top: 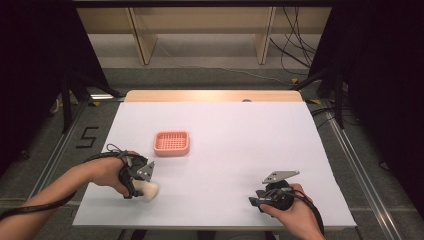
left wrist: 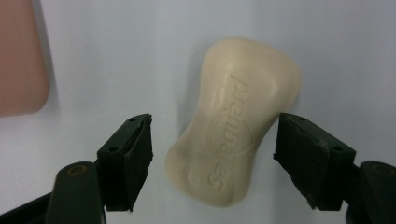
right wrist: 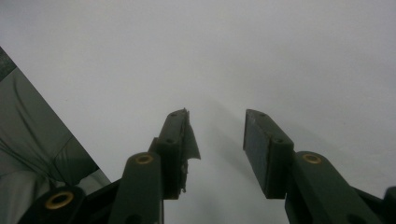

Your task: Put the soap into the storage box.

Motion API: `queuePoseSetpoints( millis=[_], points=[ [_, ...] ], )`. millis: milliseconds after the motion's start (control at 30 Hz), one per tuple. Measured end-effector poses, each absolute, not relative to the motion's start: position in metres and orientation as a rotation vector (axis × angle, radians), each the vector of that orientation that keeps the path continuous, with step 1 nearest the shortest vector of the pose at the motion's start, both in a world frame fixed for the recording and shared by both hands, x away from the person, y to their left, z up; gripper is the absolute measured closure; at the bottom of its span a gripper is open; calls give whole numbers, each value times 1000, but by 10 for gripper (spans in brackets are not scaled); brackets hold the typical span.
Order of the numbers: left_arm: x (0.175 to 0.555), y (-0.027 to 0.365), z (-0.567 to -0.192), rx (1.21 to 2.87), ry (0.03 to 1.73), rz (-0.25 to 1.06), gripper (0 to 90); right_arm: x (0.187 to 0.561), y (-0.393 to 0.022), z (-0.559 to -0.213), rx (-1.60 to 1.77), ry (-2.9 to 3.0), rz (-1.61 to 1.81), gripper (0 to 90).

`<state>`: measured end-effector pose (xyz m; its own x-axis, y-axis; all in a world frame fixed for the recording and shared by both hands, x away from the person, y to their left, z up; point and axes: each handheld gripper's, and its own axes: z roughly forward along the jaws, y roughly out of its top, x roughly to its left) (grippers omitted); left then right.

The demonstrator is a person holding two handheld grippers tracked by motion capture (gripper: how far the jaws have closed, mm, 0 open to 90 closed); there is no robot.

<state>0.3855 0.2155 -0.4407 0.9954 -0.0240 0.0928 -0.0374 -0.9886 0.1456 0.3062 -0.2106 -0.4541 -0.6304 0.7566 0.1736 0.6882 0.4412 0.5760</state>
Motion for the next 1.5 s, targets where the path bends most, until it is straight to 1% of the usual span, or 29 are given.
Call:
queuePoseSetpoints(
  millis=[267,500,900,1200,1267,1367,1500],
  points=[
    [385,211,-445,3012,-89,129,261,307,-211,-457,1276,2552,960,609],
    [387,208,-452,3029,-101,94,260,306,-210,-455,1317,2570,955,607],
    [388,204,-456,3054,-123,83,299,307,-210,-456,1305,2576,947,607],
    [388,201,-458,3067,-147,56,360,308,-209,-456,1326,2560,942,607],
    [388,201,-458,3074,-139,52,389,307,-210,-456,1323,2571,941,607],
    [388,202,-457,3081,-128,48,402,307,-210,-456,1311,2576,944,607],
    [388,202,-457,3103,-71,33,441,307,-209,-456,1306,2577,947,607]
  ],
)
